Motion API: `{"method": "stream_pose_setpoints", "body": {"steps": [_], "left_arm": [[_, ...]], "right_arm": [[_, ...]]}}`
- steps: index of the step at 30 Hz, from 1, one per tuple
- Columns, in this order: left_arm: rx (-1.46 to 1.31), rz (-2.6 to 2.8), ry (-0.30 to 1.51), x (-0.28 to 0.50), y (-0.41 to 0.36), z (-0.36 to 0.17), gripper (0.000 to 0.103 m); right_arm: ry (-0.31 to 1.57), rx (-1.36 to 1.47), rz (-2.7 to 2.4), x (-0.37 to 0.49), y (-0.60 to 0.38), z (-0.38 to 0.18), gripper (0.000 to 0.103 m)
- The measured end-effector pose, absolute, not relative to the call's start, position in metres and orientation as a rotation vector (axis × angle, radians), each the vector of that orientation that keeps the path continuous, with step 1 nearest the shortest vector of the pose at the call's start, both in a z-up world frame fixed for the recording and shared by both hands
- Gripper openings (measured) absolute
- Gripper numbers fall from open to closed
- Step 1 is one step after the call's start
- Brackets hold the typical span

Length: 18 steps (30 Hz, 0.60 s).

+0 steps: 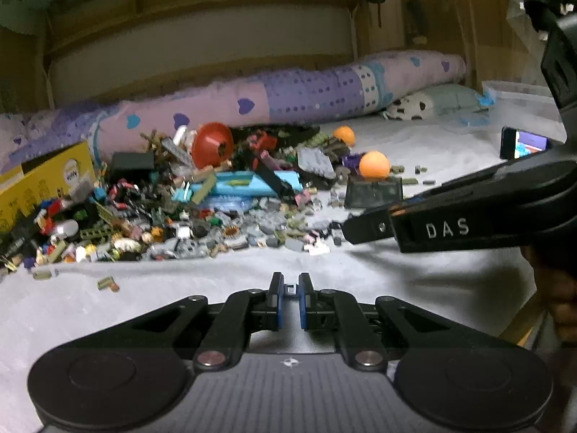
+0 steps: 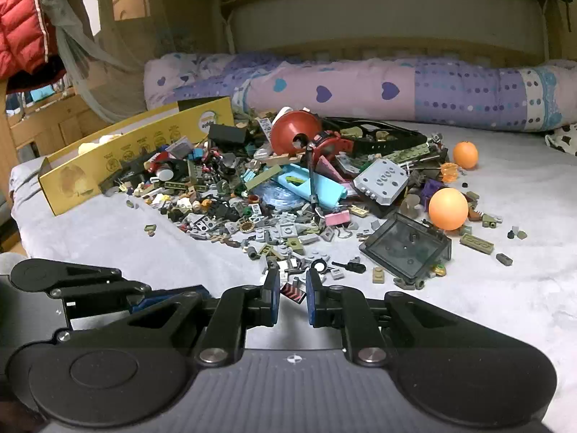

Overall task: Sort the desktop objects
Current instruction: 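Close the left gripper on a small blue piece while the right holds the striped brick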

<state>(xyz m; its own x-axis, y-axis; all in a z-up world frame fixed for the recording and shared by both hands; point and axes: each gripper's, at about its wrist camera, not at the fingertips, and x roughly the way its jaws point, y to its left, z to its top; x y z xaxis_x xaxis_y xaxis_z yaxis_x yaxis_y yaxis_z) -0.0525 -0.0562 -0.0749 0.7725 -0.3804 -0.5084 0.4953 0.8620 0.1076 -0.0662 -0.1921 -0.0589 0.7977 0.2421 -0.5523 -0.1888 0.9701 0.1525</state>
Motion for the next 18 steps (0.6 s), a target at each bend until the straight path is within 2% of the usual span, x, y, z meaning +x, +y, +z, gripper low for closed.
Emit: {"method": "stream_pose_setpoints", "body": {"steps": [4,10,18], "left_arm": [[0.218,-0.477,0.469,-0.053,-0.05,-0.063,0.009],[0.196,-0.419,0.403,-0.058,-0.034,-0.033,0.009],[0.127,-0.29,0.366,-0.054,0.003,-0.006,0.009]], "right_arm": [[0.58,0.083,0.227,-0.069,-0.191,-0.055,0.016],[0.419,-0.018,0.23,-0.084,-0.177,-0.02,0.016],[0.397,-0.021,0.275,-0.078,-0.15,0.01,0.016]]}}
